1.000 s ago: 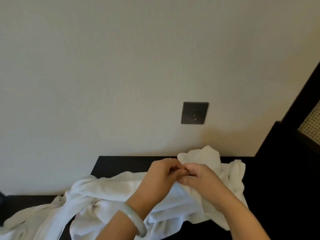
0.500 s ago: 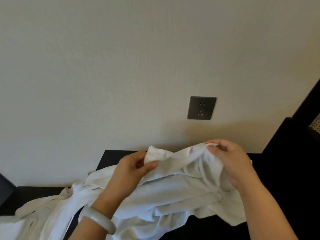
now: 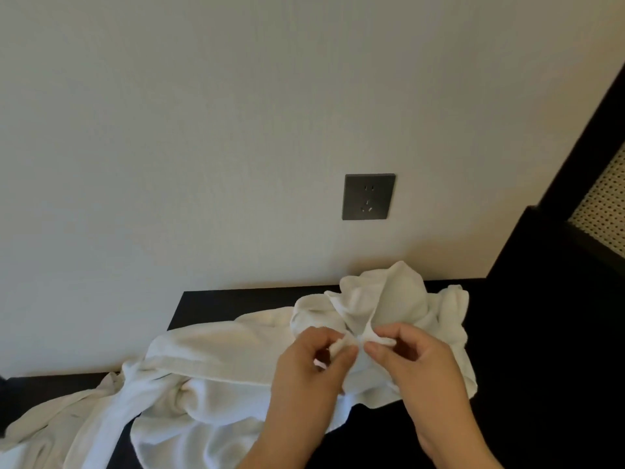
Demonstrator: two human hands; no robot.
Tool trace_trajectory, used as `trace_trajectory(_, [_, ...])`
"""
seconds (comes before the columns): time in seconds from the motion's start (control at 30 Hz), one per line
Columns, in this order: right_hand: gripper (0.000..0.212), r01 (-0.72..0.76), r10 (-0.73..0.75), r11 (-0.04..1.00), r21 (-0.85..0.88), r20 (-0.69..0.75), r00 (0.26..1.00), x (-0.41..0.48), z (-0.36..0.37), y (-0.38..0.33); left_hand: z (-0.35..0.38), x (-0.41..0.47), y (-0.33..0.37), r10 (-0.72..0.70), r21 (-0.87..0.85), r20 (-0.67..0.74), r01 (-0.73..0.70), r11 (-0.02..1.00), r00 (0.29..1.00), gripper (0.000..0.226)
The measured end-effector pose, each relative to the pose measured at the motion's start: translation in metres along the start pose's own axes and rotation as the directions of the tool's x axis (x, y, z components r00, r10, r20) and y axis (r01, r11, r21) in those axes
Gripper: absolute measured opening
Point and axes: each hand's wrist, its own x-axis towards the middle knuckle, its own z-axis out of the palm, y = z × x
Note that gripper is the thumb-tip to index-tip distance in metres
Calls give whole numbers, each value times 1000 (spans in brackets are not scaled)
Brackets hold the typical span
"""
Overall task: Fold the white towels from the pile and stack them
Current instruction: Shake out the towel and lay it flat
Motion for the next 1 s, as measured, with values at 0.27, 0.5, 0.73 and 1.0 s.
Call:
trace_trajectory(0.27, [33,286,-257,839,-462,126,958,-14,-2,-13,16,-15,5,-82,-13,-38,81,997,996,4])
trace_trajectory(0.5, [30,286,-197,862,-418,243,950,-20,-4,-5,9,-17,6,-154,-41,-3,154,987,988,15])
trace_trajectory(0.73, [34,279,-225,838,-469,168,960,-21,-13,7,14,-20,9,-116,17,112,115,993,987,27])
trace_trajectory(1.0, [39,197,-223,950,-243,-82,971,-43,-75,17,15,11,8,405,511,431,-588,627,806,28])
